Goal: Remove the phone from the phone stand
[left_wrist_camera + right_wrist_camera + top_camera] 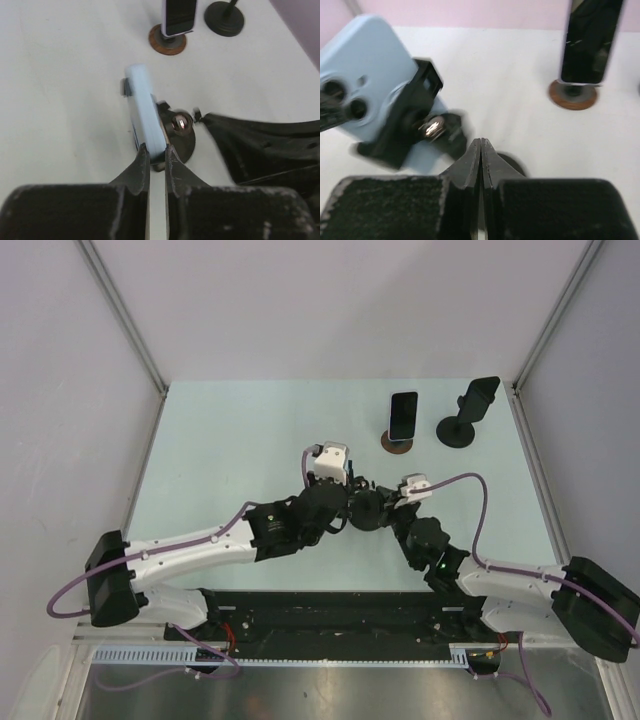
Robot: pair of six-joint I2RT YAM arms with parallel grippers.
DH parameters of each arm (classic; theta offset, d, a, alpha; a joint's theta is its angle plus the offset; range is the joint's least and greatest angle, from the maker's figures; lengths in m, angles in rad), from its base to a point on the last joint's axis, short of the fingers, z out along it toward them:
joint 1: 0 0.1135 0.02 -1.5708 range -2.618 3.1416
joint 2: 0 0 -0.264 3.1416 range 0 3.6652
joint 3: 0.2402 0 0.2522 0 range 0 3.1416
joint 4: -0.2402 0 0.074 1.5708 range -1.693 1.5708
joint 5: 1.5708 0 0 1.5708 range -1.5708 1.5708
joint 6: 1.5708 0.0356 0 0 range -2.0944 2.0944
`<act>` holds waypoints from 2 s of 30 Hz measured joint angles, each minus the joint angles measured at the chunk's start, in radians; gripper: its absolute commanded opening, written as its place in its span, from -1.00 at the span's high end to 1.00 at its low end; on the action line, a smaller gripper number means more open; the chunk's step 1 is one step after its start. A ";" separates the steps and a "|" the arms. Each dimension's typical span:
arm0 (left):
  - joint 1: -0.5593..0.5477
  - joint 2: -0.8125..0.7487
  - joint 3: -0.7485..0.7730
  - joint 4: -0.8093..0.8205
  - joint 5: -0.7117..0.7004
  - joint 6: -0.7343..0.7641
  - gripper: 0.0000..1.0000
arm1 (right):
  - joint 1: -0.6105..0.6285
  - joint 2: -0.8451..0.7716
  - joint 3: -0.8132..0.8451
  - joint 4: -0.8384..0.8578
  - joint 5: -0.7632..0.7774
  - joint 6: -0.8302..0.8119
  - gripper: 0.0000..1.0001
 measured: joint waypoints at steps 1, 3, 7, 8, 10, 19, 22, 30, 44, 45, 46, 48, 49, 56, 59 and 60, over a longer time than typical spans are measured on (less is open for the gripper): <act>-0.003 -0.007 0.000 -0.007 -0.003 0.004 0.99 | -0.026 -0.021 -0.002 -0.016 0.005 0.007 0.92; -0.005 -0.021 0.000 -0.031 -0.007 0.021 1.00 | -0.047 -0.060 -0.003 -0.050 0.013 0.008 0.75; -0.018 -0.039 0.000 -0.064 -0.012 0.050 1.00 | -0.072 -0.160 -0.003 -0.141 -0.036 0.006 0.08; -0.020 -0.039 0.000 -0.066 -0.012 0.056 1.00 | -0.075 -0.184 -0.002 -0.165 -0.062 0.002 -0.08; -0.021 -0.039 0.000 -0.066 -0.011 0.067 0.99 | -0.082 -0.229 0.000 -0.221 -0.126 -0.013 -0.48; -0.021 -0.042 0.001 -0.064 0.019 0.118 0.82 | -0.220 -0.298 0.047 -0.442 -0.543 -0.080 -0.76; -0.021 -0.051 -0.003 -0.068 0.035 0.131 0.81 | -0.276 -0.251 0.073 -0.463 -0.666 -0.085 -0.74; -0.016 -0.091 -0.022 -0.086 0.077 0.137 0.81 | -0.334 -0.048 0.146 -0.451 -0.899 -0.112 -0.68; 0.016 -0.091 -0.023 -0.061 0.086 0.144 0.35 | -0.348 0.057 0.204 -0.454 -1.055 -0.166 0.82; 0.021 -0.091 -0.023 -0.040 0.086 0.144 0.32 | -0.348 0.057 0.204 -0.455 -1.056 -0.169 0.86; 0.025 -0.091 -0.023 -0.027 0.087 0.144 0.29 | -0.348 0.056 0.204 -0.457 -1.056 -0.173 0.89; 0.032 -0.090 -0.023 -0.010 0.089 0.144 0.19 | -0.346 0.055 0.204 -0.460 -1.057 -0.178 0.96; 0.034 -0.090 -0.023 -0.002 0.092 0.144 0.18 | -0.346 0.055 0.204 -0.461 -1.057 -0.179 0.98; 0.039 -0.044 -0.023 0.032 0.084 0.144 0.08 | -0.325 0.053 0.207 -0.467 -1.035 -0.192 1.00; 0.039 -0.018 -0.023 0.035 0.071 0.143 0.10 | -0.314 0.052 0.207 -0.467 -1.015 -0.192 1.00; 0.039 -0.010 -0.023 0.036 0.058 0.140 0.13 | -0.310 0.051 0.207 -0.468 -1.008 -0.192 1.00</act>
